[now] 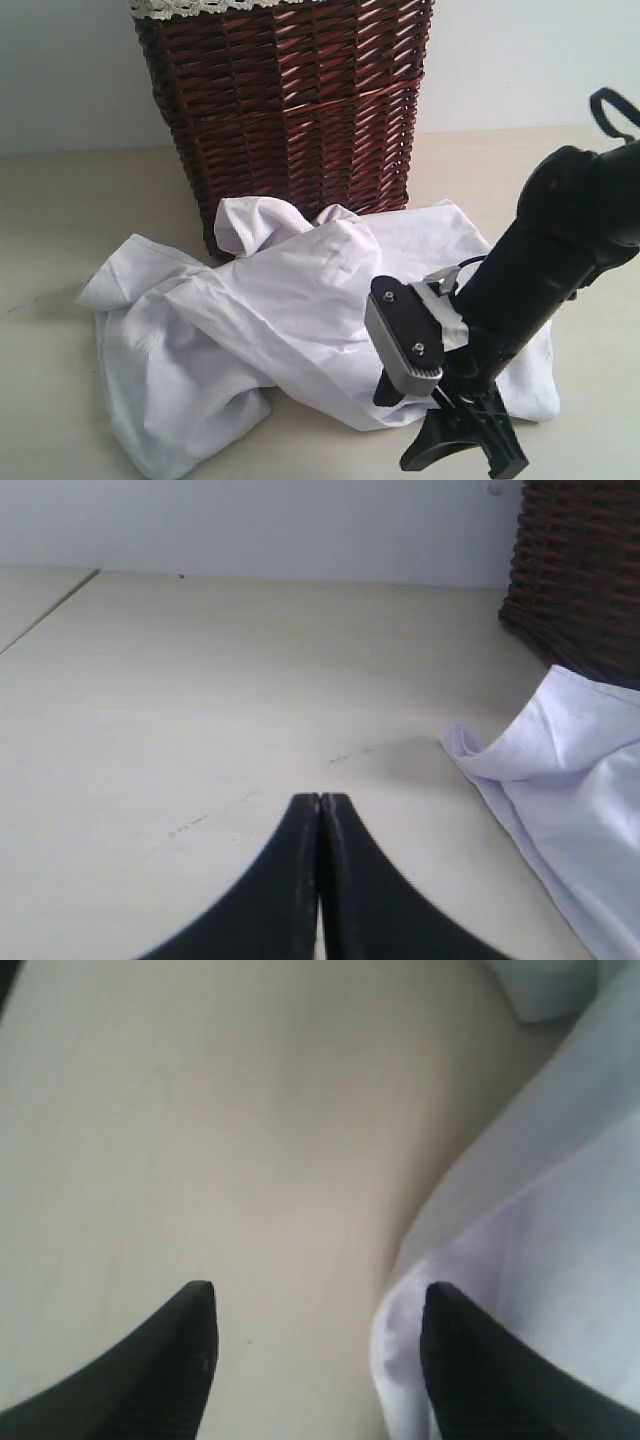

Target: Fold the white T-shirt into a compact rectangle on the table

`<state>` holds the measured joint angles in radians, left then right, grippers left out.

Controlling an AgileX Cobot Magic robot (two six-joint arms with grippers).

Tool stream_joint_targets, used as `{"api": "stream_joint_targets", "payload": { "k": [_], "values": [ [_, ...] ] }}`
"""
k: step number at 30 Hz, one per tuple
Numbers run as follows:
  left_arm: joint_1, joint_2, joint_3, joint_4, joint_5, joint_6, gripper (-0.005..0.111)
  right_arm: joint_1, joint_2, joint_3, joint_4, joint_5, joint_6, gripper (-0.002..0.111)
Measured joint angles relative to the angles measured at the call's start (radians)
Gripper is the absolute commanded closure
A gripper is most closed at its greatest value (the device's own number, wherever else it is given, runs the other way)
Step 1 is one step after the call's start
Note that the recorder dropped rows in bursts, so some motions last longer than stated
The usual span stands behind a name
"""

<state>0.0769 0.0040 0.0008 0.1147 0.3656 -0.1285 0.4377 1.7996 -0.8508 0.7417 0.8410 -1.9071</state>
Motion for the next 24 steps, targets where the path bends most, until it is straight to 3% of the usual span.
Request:
{"api": "stream_joint_targets", "payload": {
  "k": [3,5,8,15,19,24],
  "values": [
    [0.0,0.0,0.0,0.0,0.0,0.0,0.107,0.021,0.038,0.001,0.002,-0.106,-0.007,0.055],
    [0.0,0.0,0.0,0.0,0.0,0.0,0.107,0.025,0.056,0.002,0.006,-0.173,-0.011,0.067],
    [0.0,0.0,0.0,0.0,0.0,0.0,0.107,0.026,0.066,0.002,0.006,-0.213,-0.013,0.108],
    [0.0,0.0,0.0,0.0,0.0,0.0,0.107,0.026,0.035,0.003,-0.022,-0.21,-0.025,0.108],
    [0.0,0.0,0.0,0.0,0.0,0.0,0.107,0.026,-0.142,0.005,-0.045,-0.176,-0.033,0.108],
    [0.0,0.0,0.0,0.0,0.0,0.0,0.107,0.026,-0.301,0.005,-0.047,0.013,-0.104,0.108]
  ]
}}
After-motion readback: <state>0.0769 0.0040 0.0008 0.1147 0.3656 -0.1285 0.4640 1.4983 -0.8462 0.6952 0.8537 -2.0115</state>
